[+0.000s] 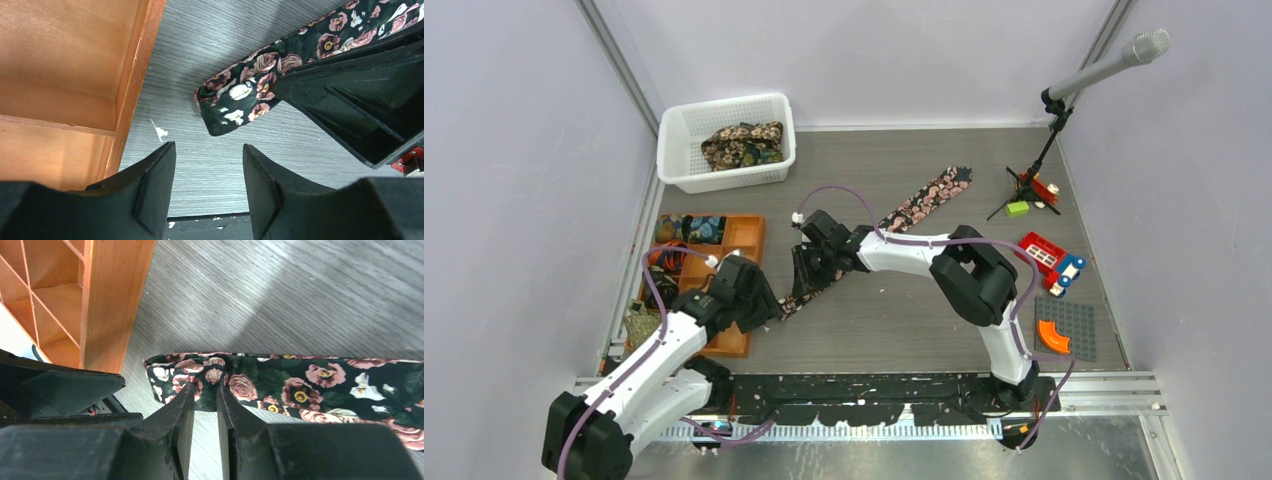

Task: Roll the ties
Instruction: Roll the tie at the center of the board.

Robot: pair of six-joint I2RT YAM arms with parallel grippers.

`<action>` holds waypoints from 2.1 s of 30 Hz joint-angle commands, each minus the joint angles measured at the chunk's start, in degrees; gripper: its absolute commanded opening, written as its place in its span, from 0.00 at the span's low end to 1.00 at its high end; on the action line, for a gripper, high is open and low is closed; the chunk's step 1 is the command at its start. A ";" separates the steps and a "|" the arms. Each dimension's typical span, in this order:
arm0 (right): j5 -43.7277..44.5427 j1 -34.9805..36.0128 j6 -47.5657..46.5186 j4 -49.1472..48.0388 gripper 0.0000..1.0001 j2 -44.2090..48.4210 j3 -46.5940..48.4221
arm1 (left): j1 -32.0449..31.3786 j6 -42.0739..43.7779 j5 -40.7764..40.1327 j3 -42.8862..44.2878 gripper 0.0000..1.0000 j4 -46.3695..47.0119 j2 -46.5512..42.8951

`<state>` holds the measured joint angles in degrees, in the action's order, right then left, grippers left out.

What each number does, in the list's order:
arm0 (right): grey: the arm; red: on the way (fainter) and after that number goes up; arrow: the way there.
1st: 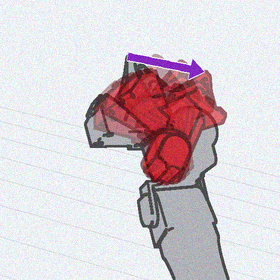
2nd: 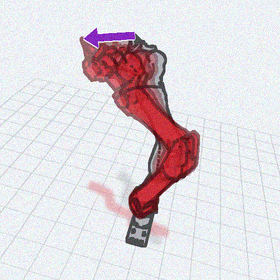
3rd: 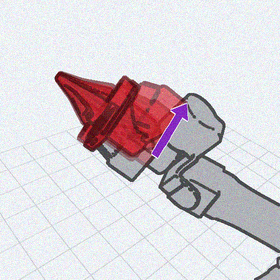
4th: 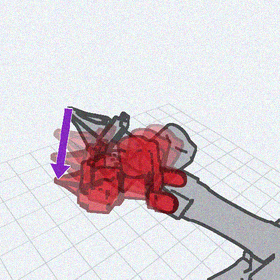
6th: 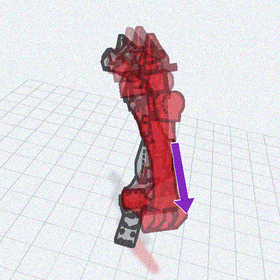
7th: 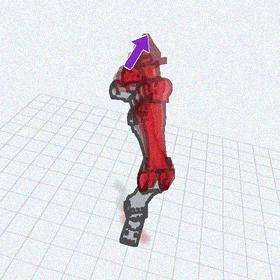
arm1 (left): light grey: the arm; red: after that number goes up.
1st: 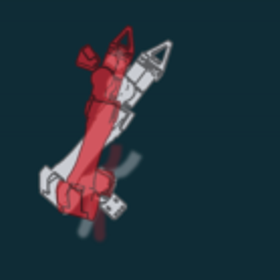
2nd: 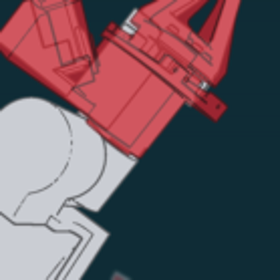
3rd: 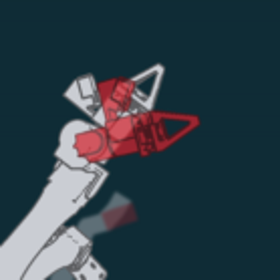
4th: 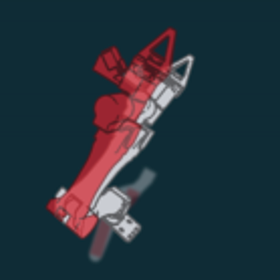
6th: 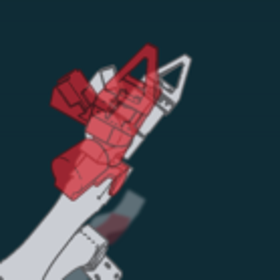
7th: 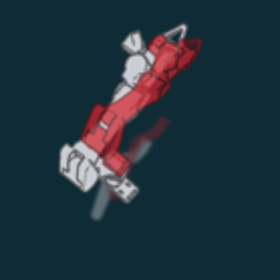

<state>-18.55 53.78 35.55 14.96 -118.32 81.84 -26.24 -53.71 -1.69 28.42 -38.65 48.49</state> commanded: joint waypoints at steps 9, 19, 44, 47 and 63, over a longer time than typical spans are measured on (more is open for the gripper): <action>-1.40 -0.92 -1.54 -3.59 0.28 -1.41 -1.42 | -0.30 -4.29 -3.76 -3.04 0.54 5.96 -0.94; -1.34 -0.94 -1.73 -4.11 0.28 -1.96 -2.24 | -0.30 -8.50 -6.99 -4.41 0.53 7.40 -4.35; -1.13 -1.51 -1.37 -5.36 0.25 -3.07 -4.31 | -0.30 -14.07 -5.48 -10.85 0.44 17.29 0.00; -1.19 -1.51 -1.39 -5.47 0.25 -2.97 -4.49 | -0.39 -14.30 -5.54 -11.14 0.44 18.40 1.13; -0.95 -1.57 -1.65 -5.23 0.25 -0.27 -6.81 | -2.12 -13.03 -5.47 -9.83 0.00 19.68 5.27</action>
<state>-22.09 51.94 34.83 7.33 -119.74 77.14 -27.70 -68.36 -6.42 17.39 -17.41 52.40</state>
